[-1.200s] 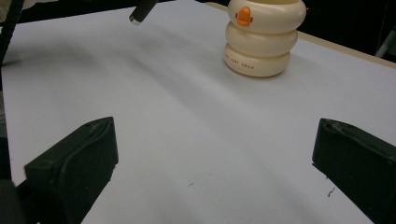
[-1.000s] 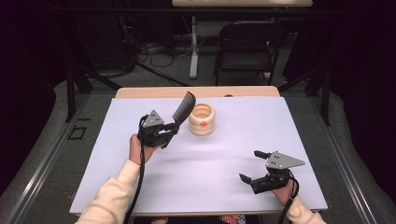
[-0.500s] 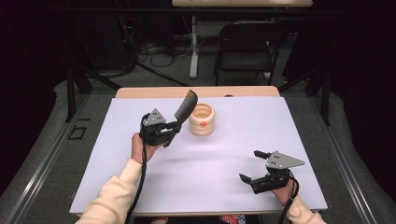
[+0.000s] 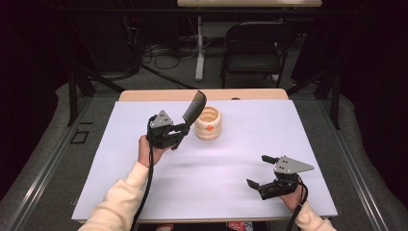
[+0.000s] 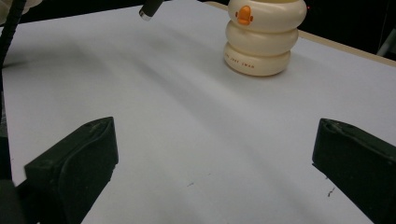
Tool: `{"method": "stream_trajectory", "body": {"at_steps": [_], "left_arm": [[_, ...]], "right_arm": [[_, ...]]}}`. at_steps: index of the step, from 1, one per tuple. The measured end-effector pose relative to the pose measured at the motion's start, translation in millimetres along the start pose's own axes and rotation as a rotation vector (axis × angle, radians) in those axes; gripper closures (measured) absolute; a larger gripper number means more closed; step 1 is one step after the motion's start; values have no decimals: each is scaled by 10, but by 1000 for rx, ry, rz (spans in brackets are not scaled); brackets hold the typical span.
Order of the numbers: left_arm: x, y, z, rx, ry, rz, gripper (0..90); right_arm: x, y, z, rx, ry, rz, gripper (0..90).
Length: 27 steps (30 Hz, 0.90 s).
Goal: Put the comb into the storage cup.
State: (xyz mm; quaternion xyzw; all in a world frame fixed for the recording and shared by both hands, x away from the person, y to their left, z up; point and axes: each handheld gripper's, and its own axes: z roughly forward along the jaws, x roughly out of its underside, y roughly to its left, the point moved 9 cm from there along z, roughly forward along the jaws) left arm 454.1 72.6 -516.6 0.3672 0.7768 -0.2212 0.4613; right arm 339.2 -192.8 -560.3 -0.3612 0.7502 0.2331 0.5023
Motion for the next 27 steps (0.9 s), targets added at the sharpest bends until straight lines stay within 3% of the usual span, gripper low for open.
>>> {"method": "stream_trajectory", "body": {"at_steps": [12,14,27], "left_arm": [[-88,-19,32,15,-33,-12,724],[-121,-9,34,19,-53,-35,725],[-346,3,99,11,-100,-28,724]], "right_arm": [[-4,-2,-13,6,-1,-2,0],[-4,-2,-14,7,-1,-1,0],[-2,-5,-16,9,0,1,0]]}}
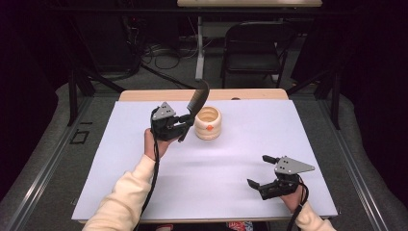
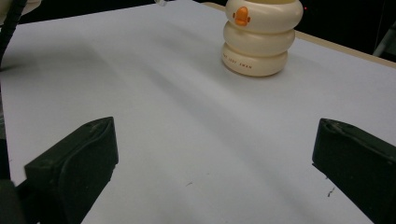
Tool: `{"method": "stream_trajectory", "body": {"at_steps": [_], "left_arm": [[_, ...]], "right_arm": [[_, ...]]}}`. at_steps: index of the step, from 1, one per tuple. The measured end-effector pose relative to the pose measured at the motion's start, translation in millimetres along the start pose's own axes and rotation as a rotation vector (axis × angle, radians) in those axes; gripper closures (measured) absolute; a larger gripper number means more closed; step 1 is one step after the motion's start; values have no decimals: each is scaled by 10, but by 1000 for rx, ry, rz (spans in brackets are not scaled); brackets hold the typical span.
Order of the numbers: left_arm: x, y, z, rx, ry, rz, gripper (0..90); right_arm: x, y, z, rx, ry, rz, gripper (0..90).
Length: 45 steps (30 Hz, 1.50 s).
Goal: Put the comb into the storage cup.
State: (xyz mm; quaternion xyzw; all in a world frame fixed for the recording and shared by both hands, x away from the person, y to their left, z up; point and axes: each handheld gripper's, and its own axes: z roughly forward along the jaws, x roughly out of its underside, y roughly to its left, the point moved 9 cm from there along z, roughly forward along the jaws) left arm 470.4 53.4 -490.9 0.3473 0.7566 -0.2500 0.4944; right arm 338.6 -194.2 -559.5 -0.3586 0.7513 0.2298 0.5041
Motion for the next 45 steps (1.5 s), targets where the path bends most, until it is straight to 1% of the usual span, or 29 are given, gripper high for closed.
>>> {"method": "stream_trajectory", "body": {"at_steps": [5,7,9,11,22,27,31,33,36,45], "left_arm": [[-74,4,66,4,-12,-1,724],[-99,6,93,5,-19,-8,724],[-116,8,119,6,-19,-5,724],[-131,9,144,9,-21,-10,724],[-254,44,211,6,-44,-14,724],[-345,51,245,0,-59,-14,724],[-383,60,262,-1,-64,-13,724],[-399,63,270,6,-75,-20,724],[-411,77,292,8,-76,-23,724],[-478,112,352,-8,-86,-25,724]], "right_arm": [[3,-4,0,2,1,2,0],[2,-5,0,2,-1,3,0],[4,-4,-1,1,1,5,0],[3,-6,0,1,1,1,0],[2,-8,1,1,-2,2,0],[3,-5,1,1,-1,5,0],[3,-6,1,1,-1,5,0],[4,-6,1,0,-1,6,0],[5,-6,5,0,-1,10,0],[7,-9,6,0,-1,11,0]]}}
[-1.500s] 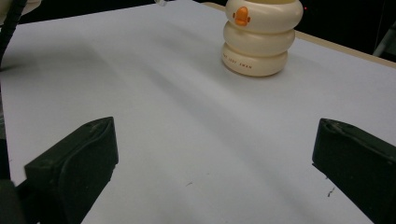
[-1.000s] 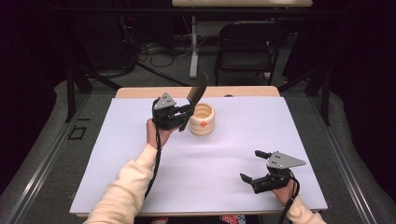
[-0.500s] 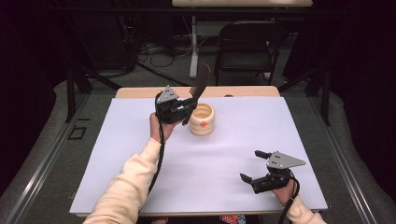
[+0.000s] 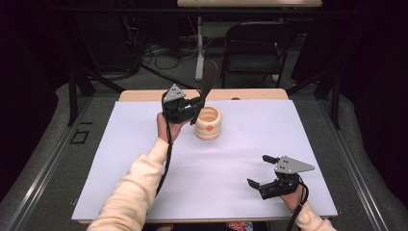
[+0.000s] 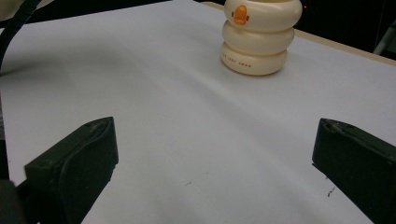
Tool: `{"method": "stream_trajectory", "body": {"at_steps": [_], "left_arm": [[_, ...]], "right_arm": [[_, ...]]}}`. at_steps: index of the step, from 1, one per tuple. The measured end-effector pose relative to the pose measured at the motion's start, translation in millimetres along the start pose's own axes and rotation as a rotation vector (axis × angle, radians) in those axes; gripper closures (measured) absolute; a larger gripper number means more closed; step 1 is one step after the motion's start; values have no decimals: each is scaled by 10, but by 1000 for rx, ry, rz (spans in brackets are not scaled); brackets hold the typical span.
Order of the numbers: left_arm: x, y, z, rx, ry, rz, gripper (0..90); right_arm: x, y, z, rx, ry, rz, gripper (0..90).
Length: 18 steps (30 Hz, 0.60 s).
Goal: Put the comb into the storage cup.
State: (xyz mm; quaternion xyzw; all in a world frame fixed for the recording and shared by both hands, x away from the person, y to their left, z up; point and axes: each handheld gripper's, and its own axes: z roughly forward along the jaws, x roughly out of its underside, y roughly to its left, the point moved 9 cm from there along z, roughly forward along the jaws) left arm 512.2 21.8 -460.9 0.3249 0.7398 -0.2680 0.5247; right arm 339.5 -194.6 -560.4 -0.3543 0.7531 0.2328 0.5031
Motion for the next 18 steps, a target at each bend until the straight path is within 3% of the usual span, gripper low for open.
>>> {"method": "stream_trajectory", "body": {"at_steps": [18], "left_arm": [[-101,24,156,-15,-36,5,724]], "right_arm": [[1,-1,0,-1,0,-3,0]]}}
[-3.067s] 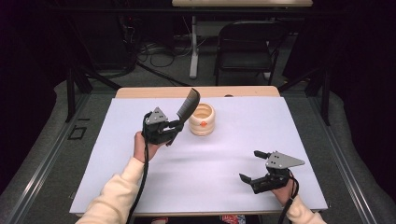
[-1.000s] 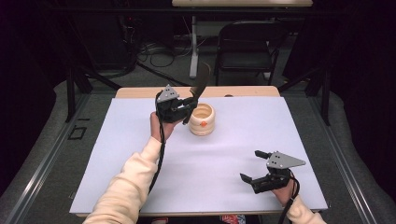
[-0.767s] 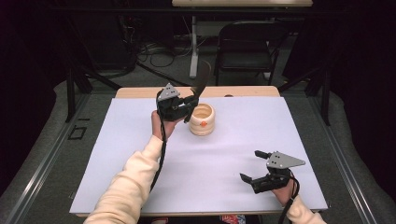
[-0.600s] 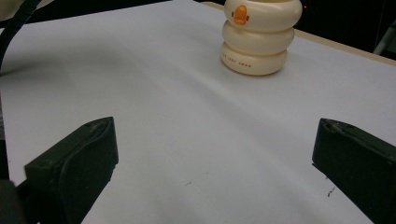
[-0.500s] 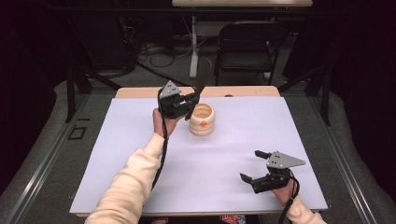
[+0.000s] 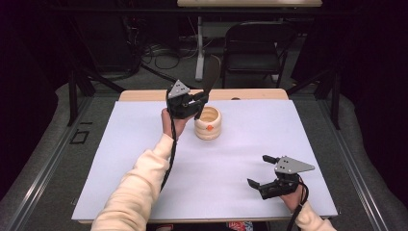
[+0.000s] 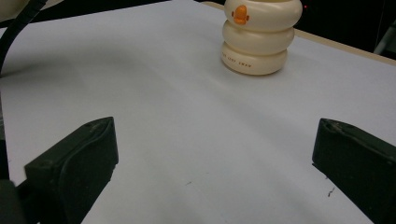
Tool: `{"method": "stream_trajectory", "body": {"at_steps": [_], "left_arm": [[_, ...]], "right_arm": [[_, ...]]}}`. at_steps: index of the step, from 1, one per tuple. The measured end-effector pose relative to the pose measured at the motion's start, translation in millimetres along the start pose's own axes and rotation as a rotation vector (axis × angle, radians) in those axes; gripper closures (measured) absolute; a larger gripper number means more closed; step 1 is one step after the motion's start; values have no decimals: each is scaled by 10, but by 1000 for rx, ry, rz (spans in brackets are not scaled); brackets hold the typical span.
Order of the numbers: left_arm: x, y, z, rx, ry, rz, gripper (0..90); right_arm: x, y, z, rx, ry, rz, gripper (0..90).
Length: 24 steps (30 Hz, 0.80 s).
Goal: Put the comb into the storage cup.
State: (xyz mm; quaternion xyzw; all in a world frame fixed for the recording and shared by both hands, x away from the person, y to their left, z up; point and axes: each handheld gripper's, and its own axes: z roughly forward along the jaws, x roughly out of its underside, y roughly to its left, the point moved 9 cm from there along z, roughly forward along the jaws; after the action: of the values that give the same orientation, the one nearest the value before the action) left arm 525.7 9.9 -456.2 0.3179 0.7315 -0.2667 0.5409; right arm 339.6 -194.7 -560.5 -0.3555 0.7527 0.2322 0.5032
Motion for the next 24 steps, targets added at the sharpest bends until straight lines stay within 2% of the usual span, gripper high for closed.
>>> {"method": "stream_trajectory", "body": {"at_steps": [24], "left_arm": [[16,20,196,-14,-34,-26,724]], "right_arm": [[1,-1,3,-3,0,-2,0]]}}
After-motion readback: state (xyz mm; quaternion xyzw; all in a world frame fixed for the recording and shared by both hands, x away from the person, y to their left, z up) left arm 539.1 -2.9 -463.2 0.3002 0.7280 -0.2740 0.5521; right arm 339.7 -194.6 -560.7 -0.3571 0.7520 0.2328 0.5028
